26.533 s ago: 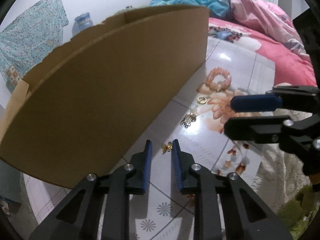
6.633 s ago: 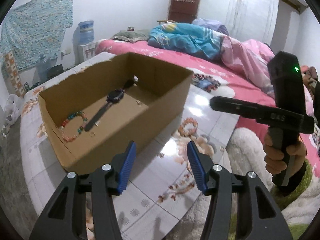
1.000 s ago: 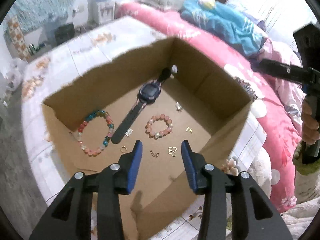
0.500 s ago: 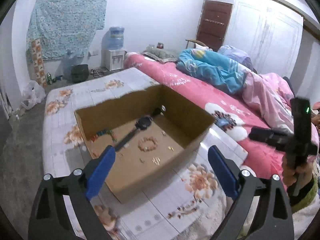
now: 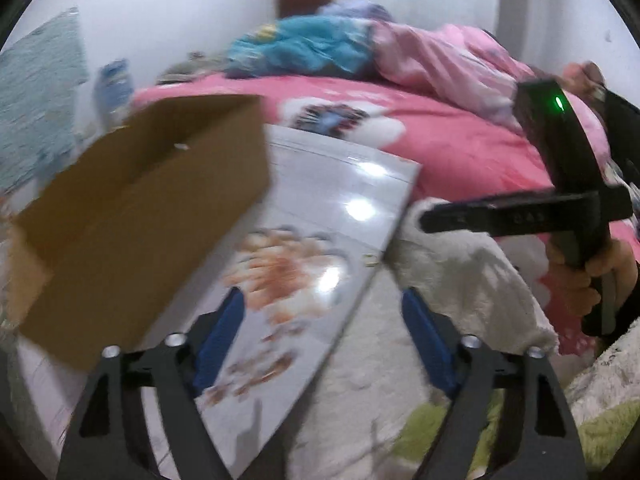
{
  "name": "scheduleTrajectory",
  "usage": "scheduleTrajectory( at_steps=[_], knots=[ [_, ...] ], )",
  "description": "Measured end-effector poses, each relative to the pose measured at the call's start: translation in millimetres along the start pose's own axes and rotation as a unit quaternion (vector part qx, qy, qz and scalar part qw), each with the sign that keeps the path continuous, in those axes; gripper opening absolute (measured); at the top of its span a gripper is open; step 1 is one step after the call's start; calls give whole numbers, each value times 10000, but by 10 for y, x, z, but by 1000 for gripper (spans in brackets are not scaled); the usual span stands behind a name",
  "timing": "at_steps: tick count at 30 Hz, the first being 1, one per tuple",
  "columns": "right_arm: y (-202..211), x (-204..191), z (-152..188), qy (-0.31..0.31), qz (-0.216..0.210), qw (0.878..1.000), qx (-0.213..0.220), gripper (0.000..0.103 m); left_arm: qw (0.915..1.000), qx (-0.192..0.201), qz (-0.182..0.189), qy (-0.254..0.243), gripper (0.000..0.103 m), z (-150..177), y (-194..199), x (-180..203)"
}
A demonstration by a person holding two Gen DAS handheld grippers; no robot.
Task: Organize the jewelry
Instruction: 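Lower the left gripper to the small gold ring at the sheet edge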
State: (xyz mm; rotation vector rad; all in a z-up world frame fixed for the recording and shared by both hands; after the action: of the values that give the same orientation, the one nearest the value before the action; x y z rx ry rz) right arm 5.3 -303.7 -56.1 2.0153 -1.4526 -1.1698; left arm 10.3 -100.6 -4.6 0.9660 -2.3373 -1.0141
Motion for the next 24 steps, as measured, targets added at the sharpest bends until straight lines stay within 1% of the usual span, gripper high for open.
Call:
scheduleTrajectory(
  at_steps=[1,2,4,5,7,9,14,18,21,24],
  knots=[
    [-2,-10,21,-19,-32,10000,-20,29,9998,-90,100,-127,62,-27,-118,73],
    [-28,-17,32,-28,-81,9999,-57,26,9996,-127,120,-236,59,-30,-192,125],
    [-66,-19,53,-43,-170,9998,-97,20,9986,-214,120,-469,49,-62,-333,204],
    [-84,-4,69,-85,-229,9996,-102,16,9978,-271,118,-601,46,-76,-422,251],
    [-106,43,92,-214,-339,9991,-101,14,9964,-361,118,-753,38,-89,-541,306],
    [-131,104,109,-364,-460,9982,-122,14,9951,-477,112,-859,33,-101,-671,338],
    [-177,166,109,-405,-562,9974,-181,13,9925,-577,9,-1078,32,-144,-862,394],
    [-201,189,78,-395,-593,9973,-179,13,9899,-642,-57,-1266,32,-134,-909,433],
    [-216,207,71,-410,-615,9971,-183,14,9889,-697,-79,-1313,32,-140,-952,443],
    [-227,209,70,-403,-627,9970,-192,14,9879,-697,-152,-1376,29,-148,-987,441]
  ],
)
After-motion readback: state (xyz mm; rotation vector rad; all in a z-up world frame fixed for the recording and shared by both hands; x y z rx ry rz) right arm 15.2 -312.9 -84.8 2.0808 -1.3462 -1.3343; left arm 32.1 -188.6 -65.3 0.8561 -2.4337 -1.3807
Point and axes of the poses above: each gripper's, at about its wrist camera, not at the fingertips, and y roughly against the way its jaws point, x to its right, z to its underside, the point moved 4 cm from there along -y, roughly the way its jaws point, and after that the axes turned 7 degrees about y, right-handed, at the moved point
